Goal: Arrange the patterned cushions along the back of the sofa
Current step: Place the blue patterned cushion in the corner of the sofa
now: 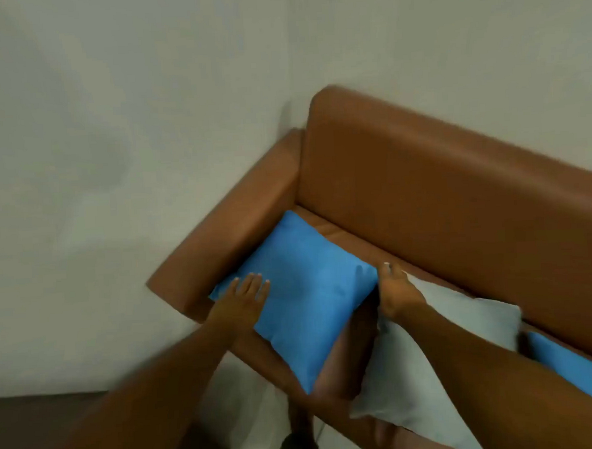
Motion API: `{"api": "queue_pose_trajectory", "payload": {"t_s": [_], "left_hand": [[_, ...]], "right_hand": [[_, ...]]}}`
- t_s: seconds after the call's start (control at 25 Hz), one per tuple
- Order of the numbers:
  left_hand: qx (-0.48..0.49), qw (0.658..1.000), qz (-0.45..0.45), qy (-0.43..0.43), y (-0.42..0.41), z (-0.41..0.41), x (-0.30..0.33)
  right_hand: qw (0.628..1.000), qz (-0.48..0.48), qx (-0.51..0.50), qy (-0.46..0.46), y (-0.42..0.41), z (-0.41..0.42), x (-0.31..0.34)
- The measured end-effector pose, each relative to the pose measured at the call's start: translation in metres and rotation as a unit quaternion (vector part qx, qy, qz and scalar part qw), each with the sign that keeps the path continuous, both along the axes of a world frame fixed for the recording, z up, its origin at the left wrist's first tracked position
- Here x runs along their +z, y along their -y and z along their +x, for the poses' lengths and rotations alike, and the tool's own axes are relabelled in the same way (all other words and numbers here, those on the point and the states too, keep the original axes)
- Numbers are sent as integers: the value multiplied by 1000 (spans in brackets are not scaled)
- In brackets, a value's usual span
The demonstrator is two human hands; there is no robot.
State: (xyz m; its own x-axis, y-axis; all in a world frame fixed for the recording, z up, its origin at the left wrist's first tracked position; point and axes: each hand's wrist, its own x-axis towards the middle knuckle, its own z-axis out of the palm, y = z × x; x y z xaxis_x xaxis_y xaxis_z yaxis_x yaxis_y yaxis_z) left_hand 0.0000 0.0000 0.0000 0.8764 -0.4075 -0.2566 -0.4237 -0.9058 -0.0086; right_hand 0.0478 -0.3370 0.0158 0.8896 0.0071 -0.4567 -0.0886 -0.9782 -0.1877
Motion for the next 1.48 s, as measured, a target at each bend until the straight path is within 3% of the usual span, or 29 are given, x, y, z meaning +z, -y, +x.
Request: {"api": "queue_pose_trajectory", "payload": {"t_s": [0.08,0.16,0.32,0.44,0.52,0.6,0.64,0.68,0.76,0.8,0.84,0.96,1.08,1.16,1.24,1.36,1.48], "left_hand": [[42,997,-2,-66,-14,7,-43],[51,998,-31,-26,-24,10,-86],[84,996,-29,-6,-33,44,-125],[89,993,-74,-4,-53,56,-150],[167,968,-174,-75,-51,69,-148],[311,909,-238,-143,-44,91,-136],[356,879,-273,-160,-45,96,-119],[378,872,-282,-133,-51,114,-107],[354,879,-257,-187,-41,160,-70],[338,880,-300,-148,-31,190,-50],[333,852,-385,-122,-14,218,-22],[213,868,-448,-23,7,276,17],[163,841,-495,-147,34,313,7],[161,814,-513,-220,28,320,-13],[216,805,-492,-253,18,327,-21],[313,808,-437,-242,14,342,-23],[288,827,-446,-184,27,344,-28]], "right_hand": [[998,-18,-4,-68,-4,14,-57],[994,-24,-18,-101,-3,28,-112],[998,-44,33,-38,5,59,-170],[999,33,34,-19,12,66,-198],[986,146,-37,-70,4,79,-190],[963,238,-91,-85,8,83,-166],[949,280,-113,-88,16,81,-151],[928,327,-156,-88,26,83,-131],[895,360,-253,-69,52,99,-91],[885,362,-288,-52,61,110,-74],[868,374,-323,-38,73,120,-60],[814,419,-402,16,98,147,-32],[805,415,-419,65,108,154,-38],[769,469,-427,84,110,148,-42],[762,491,-404,120,117,140,-41],[757,503,-385,162,119,140,-40],[735,496,-434,158,115,154,-56]]}}
